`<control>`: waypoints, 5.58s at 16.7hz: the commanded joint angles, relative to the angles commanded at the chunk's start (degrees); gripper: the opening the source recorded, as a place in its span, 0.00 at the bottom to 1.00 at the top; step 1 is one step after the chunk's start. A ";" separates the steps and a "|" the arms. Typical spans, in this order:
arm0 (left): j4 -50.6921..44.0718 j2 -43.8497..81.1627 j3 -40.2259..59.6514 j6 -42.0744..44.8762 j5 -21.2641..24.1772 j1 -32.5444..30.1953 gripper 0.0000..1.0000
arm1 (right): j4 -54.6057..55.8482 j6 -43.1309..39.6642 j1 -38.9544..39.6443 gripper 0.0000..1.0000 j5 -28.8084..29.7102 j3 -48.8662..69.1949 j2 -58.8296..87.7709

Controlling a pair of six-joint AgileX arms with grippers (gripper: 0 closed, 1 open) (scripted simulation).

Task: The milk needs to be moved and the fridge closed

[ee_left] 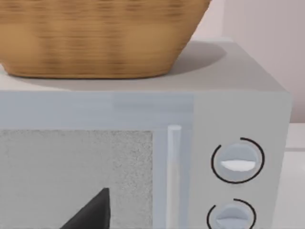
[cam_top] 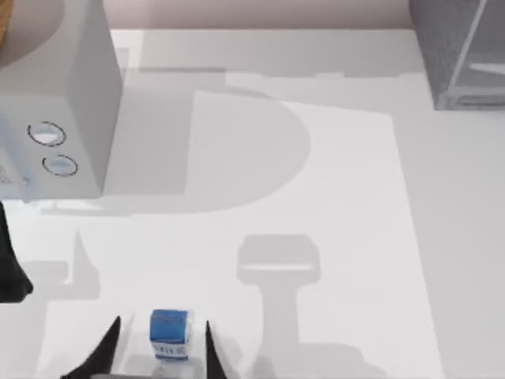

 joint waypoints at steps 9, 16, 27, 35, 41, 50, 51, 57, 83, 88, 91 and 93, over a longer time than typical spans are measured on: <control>0.00 0.00 0.00 0.00 0.00 0.00 1.00 | -15.18 12.70 -1.60 1.00 -1.70 -0.96 -3.44; 0.00 0.00 0.00 0.00 0.00 0.00 1.00 | -16.21 13.55 -1.63 0.92 -1.73 -1.02 -3.69; 0.00 0.00 0.00 0.00 0.00 0.00 1.00 | -16.21 13.55 -1.63 0.10 -1.73 -1.02 -3.69; 0.00 0.00 0.00 0.00 0.00 0.00 1.00 | -16.21 13.55 -1.63 0.00 -1.73 -1.02 -3.69; 0.00 0.00 0.00 0.00 0.00 0.00 1.00 | -18.25 13.90 -1.59 0.00 -2.42 -1.52 -5.12; 0.00 0.00 0.00 0.00 0.00 0.00 1.00 | -22.73 15.33 -1.36 0.00 -1.82 -1.82 -9.28; 0.00 0.00 0.00 0.00 0.00 0.00 1.00 | -22.63 15.41 -1.40 0.00 -1.87 -1.64 -9.05; 0.00 0.00 0.00 0.00 0.00 0.00 1.00 | -21.24 12.22 -8.93 0.00 -9.57 -7.76 -13.53; 0.00 0.00 0.00 0.00 0.00 0.00 1.00 | -4.56 -4.16 -84.44 0.00 -88.67 -50.66 -60.25; 0.00 0.00 0.00 0.00 0.00 0.00 1.00 | -4.66 -4.04 -84.25 0.00 -88.54 -50.45 -60.02; 0.00 0.00 0.00 0.00 0.00 0.00 1.00 | -4.97 -4.08 -85.33 0.00 -89.08 -47.03 -56.57; 0.00 0.00 0.00 0.00 0.00 0.00 1.00 | -5.80 -4.11 -86.26 0.00 -89.89 -42.78 -52.62</control>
